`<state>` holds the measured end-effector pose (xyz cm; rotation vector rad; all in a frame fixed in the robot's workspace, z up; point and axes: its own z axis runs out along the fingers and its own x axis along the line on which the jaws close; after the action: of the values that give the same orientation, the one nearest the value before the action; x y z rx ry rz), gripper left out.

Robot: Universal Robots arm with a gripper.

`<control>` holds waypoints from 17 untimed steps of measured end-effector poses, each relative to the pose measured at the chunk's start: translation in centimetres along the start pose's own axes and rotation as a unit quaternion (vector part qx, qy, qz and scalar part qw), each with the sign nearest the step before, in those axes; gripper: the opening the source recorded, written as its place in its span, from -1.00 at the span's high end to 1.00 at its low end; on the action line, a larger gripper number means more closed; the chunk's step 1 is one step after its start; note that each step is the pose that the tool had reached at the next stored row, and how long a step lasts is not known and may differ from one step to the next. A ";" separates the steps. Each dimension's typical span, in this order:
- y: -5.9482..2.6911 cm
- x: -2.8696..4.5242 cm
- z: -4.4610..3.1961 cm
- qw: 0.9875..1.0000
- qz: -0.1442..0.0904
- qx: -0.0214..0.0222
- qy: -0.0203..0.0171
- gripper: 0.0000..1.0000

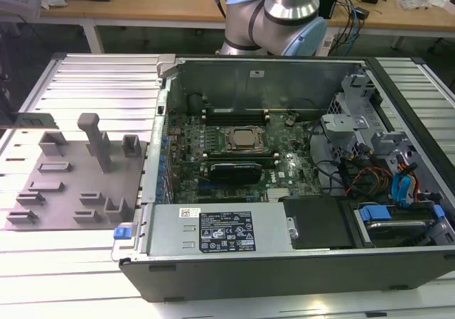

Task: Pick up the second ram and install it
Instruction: 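Pick up the second ram and move it above second insertion slot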

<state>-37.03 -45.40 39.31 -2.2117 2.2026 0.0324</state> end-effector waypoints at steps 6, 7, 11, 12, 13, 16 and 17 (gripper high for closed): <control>0.00 -0.05 -0.76 1.000 0.000 0.000 0.000 0.77; 0.00 -0.06 -0.99 1.000 0.000 0.000 0.000 0.77; 0.00 -0.11 -2.03 1.000 0.000 0.000 0.000 0.77; 0.00 -0.12 -2.19 1.000 0.000 0.000 0.000 0.77; 0.00 -0.13 -2.36 1.000 0.000 0.000 0.000 0.77; 0.00 -0.15 -2.61 1.000 -0.012 0.000 -0.002 0.77; 0.00 -0.14 -2.61 1.000 -0.028 -0.001 -0.002 0.77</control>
<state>-37.03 -45.34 41.92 -2.2707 2.1385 0.0376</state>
